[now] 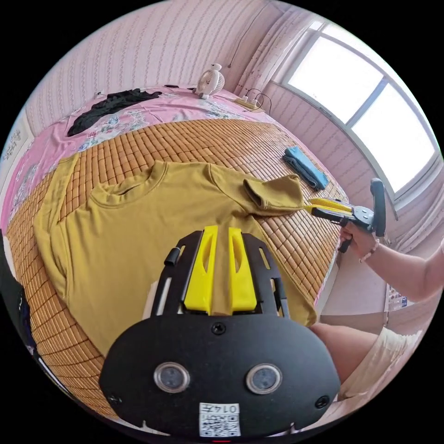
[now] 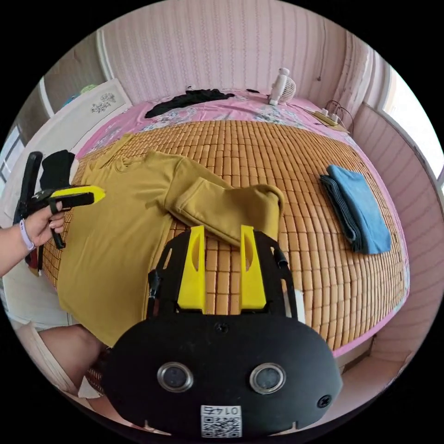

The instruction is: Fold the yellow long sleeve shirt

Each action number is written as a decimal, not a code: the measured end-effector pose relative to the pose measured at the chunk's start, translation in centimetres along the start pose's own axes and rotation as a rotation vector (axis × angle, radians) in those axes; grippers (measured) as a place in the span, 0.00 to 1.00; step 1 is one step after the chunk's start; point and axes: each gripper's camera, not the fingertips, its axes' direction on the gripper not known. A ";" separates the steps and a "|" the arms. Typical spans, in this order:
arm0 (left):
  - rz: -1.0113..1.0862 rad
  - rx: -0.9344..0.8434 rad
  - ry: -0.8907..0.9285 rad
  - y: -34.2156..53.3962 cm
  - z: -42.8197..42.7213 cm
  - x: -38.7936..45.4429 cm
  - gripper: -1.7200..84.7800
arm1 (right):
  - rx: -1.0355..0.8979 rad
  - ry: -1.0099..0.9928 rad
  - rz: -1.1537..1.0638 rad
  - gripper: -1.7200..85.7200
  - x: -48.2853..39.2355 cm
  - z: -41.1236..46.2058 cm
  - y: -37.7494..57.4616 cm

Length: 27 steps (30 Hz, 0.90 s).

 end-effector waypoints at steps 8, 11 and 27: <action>0.052 -0.020 0.064 -8.9 6.8 1.1 0.08 | -0.022 -0.166 0.218 0.06 5.8 2.4 -1.3; 0.083 -0.041 0.090 -10.7 8.2 1.9 0.08 | 0.294 -0.309 0.523 0.05 12.1 -4.5 3.0; 0.263 -0.280 -0.081 -16.8 18.1 6.5 0.11 | 0.020 0.091 0.966 0.16 23.7 -4.9 14.8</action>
